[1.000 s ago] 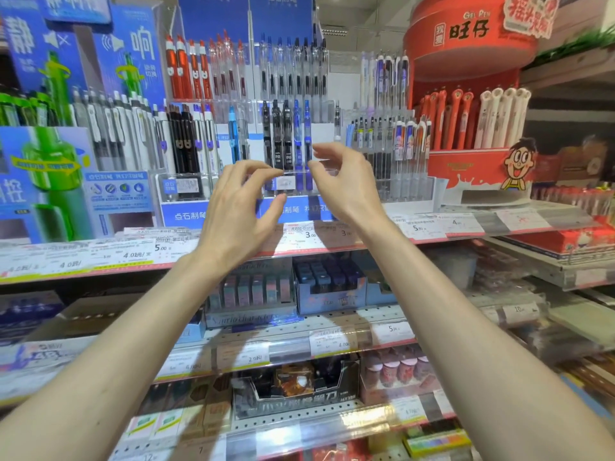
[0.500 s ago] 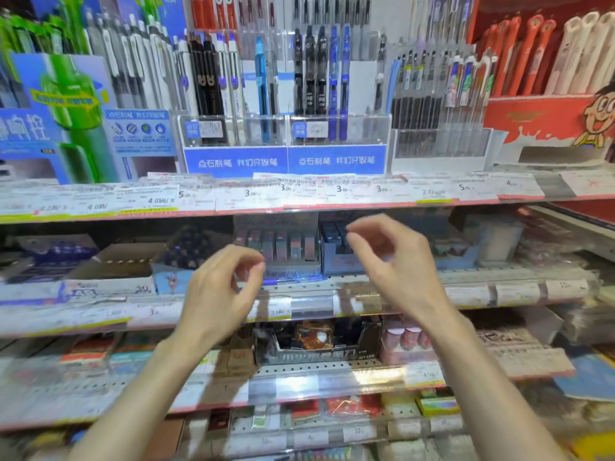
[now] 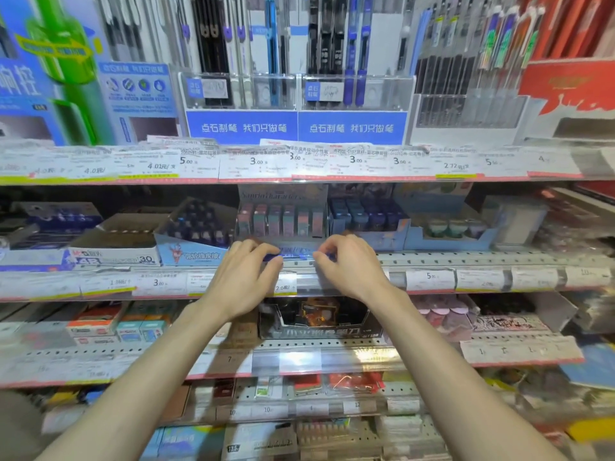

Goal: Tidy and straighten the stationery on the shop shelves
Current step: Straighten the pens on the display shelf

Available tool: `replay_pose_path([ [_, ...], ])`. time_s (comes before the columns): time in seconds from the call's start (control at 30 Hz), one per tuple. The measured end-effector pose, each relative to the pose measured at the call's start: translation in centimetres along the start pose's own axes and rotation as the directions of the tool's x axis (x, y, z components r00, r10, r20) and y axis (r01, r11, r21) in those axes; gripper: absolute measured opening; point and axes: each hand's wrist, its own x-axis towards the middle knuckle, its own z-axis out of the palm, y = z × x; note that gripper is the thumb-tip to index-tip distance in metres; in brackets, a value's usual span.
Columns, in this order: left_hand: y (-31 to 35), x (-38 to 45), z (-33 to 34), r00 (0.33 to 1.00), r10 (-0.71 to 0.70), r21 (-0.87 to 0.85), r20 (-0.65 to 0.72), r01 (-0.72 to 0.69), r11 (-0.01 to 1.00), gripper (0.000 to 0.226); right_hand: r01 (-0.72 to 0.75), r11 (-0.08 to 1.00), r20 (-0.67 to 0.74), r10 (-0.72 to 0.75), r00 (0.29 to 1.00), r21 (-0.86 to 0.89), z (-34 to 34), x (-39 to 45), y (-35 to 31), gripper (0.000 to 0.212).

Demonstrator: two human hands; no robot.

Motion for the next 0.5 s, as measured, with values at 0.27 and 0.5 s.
replay_pose_path([
  [0.27, -0.6, 0.6, 0.3, 0.998, 0.001, -0.008, 0.056, -0.001, 1.0, 0.025, -0.063, 0.996, 0.12, 0.055, 0.991, 0.062, -1.0, 0.6, -0.6, 0.026],
  [0.5, -0.8, 1.0, 0.0, 0.998, 0.048, -0.045, 0.051, -0.046, 0.998, 0.019, -0.084, 0.986, 0.225, 0.051, 0.973, 0.141, -1.6, 0.6, -0.6, 0.03],
])
